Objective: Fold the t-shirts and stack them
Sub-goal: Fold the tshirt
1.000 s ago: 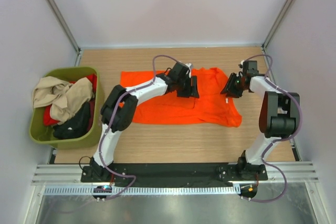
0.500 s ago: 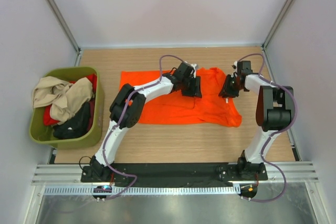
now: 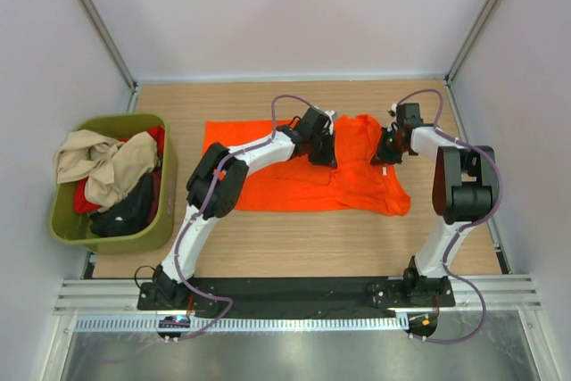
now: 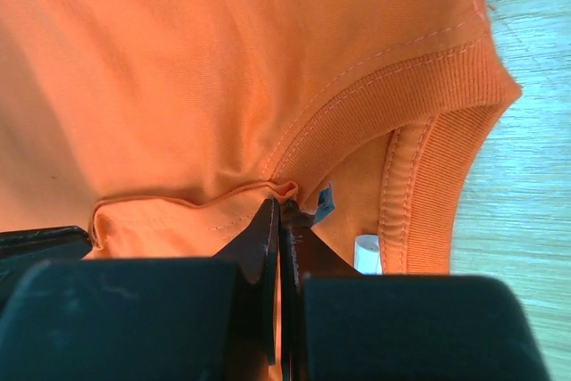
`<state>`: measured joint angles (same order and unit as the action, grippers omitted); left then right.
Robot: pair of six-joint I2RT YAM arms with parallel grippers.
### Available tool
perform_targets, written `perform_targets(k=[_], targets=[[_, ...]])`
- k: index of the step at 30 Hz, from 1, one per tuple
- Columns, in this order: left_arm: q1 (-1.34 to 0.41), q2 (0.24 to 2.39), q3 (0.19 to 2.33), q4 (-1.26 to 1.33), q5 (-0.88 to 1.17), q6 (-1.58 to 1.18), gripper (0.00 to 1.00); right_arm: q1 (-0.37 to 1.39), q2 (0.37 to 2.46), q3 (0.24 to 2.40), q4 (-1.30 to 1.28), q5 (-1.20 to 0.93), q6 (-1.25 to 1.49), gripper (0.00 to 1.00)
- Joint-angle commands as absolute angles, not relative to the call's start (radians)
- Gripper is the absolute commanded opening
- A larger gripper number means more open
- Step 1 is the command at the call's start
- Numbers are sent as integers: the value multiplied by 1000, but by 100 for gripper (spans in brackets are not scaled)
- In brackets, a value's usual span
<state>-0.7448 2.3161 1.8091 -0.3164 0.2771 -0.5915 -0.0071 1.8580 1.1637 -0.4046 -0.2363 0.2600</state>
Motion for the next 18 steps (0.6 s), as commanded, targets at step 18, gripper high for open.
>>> perform_targets(k=[18], targets=[[-752,2215,1804,-342,169,-557,12,51,1733,1219,-403,-161,226,1]])
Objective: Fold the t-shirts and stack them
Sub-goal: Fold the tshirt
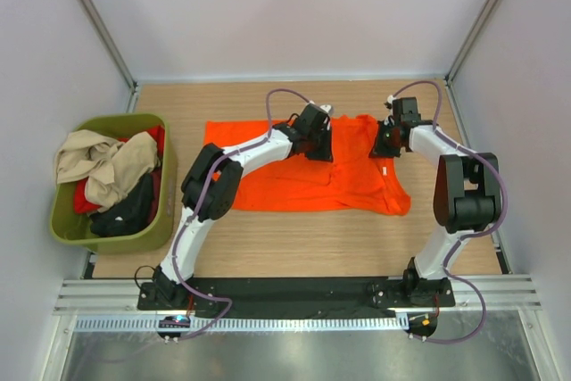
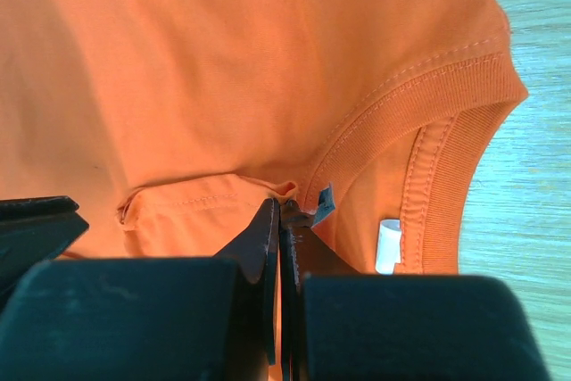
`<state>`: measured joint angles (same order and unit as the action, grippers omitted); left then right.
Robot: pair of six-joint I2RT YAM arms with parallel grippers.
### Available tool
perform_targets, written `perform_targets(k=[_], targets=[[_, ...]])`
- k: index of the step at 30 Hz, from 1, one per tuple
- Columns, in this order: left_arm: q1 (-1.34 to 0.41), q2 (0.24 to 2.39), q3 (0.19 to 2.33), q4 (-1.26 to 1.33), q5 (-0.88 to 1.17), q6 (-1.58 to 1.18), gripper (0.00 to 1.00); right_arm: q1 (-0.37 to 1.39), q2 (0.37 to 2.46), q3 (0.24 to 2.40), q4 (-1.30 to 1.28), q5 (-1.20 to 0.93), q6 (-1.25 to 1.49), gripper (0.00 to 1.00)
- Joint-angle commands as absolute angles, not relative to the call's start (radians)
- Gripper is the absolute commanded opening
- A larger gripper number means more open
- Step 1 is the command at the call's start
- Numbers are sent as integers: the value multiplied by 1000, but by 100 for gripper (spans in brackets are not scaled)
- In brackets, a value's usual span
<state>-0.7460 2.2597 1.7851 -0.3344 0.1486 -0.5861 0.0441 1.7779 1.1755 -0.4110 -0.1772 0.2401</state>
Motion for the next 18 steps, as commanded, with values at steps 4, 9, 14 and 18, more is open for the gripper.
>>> perform_targets(k=[4,9,14,18], targets=[[-753,2241,1804,-350,186,-528,31,52,1732,1221,-410,-155,225,1],[-770,2278,1810,-336,212,-494,43,52,1736,1216,-408,-153,227,1],[-773,2313,1839,-344,196,-485,46,52,1738,1213,-402,-156,227,1],[-775,2335,1856,-354,192,-489,44,52,1736,1215,-402,-155,224,1]])
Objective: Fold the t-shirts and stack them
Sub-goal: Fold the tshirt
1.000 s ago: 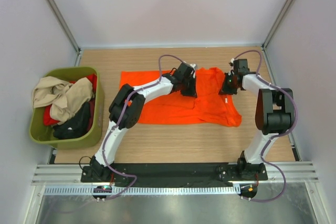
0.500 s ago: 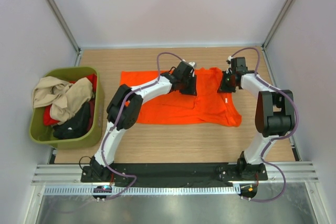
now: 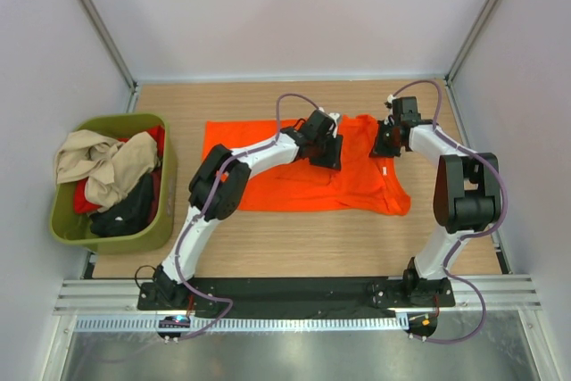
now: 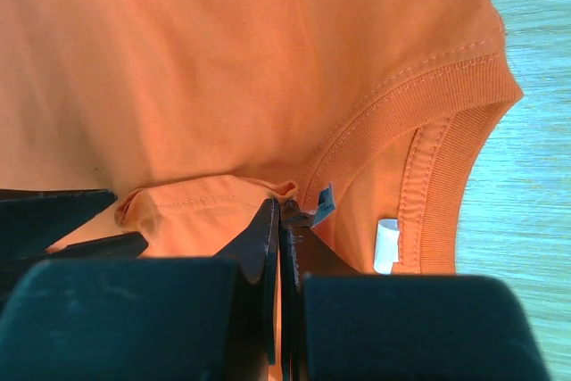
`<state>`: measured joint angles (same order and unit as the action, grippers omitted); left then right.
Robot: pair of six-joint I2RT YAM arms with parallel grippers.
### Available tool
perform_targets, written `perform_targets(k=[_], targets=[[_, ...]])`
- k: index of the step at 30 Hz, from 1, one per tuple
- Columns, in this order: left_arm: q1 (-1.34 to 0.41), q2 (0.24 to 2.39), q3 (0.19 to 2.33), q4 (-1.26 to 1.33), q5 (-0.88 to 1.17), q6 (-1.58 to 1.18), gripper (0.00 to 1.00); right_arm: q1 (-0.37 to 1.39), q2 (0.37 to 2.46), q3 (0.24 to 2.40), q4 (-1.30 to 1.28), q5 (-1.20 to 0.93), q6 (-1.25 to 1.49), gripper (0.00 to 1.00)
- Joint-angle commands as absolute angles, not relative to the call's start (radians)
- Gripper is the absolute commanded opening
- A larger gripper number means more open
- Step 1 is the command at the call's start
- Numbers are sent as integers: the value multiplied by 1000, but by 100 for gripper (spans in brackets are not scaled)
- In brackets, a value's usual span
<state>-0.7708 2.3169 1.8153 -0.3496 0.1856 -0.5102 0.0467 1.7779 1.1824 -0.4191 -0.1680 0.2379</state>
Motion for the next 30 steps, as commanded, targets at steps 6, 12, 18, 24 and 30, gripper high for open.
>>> perform_targets(k=[6,12,18,24,30], targets=[[-775,2295,1847,-354,154,-520,0,52,1718,1229,-419,-140,210,1],[-773,2191,1764,-315,51,-589,0,58,1712,1236,-377,-146,209,1],[-772,2189,1758,-299,8,-614,0,72,1717,1236,-307,-144,193,1],[-767,2213,1773,-305,-26,-644,0,74,1759,1256,-262,-152,181,1],[-756,2240,1781,-325,-49,-669,0,75,1822,1278,-244,-166,173,1]])
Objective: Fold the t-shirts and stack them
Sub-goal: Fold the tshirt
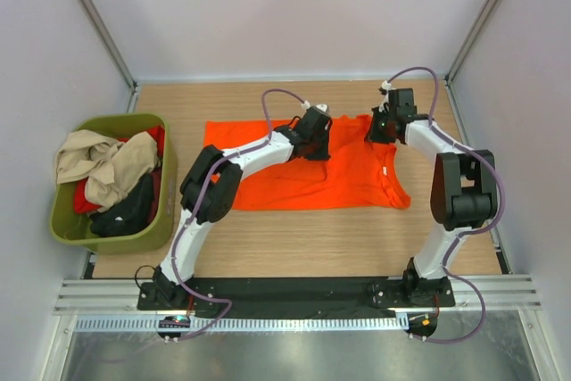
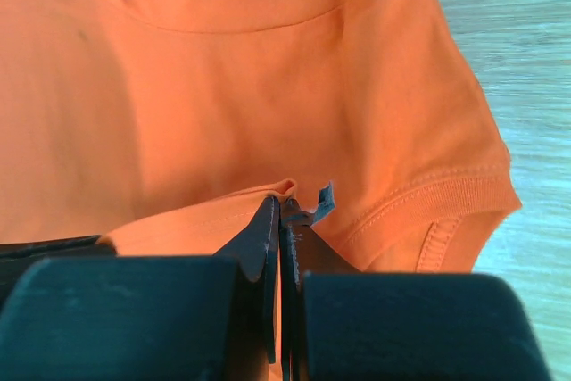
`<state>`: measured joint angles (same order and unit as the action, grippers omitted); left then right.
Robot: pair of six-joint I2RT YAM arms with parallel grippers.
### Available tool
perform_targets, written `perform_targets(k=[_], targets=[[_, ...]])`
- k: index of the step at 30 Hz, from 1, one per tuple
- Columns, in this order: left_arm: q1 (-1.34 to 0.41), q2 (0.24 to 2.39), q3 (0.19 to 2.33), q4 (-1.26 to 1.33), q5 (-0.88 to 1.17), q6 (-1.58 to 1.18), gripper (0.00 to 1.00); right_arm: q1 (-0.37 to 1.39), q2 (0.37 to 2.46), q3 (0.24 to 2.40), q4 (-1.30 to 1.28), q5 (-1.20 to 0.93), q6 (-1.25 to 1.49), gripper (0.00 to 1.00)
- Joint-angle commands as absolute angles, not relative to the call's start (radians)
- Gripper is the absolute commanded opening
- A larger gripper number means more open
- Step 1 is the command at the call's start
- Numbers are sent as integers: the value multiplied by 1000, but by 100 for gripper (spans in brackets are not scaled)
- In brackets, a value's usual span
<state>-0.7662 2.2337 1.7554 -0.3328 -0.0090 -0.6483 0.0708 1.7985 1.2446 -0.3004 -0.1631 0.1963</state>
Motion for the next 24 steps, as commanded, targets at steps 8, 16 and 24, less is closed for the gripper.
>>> perform_targets(k=[8,16,24], targets=[[-747,2244,1772,-350,-87,-699,0,87,1853,1259,-160,-209,161,1],[-746,2241,1752,-350,-91,-721,0,124,1848,1201,-35,-225,129,1],[-746,2232,1749,-385,-138,-761,5,140,1908,1241,-74,-192,101,5]])
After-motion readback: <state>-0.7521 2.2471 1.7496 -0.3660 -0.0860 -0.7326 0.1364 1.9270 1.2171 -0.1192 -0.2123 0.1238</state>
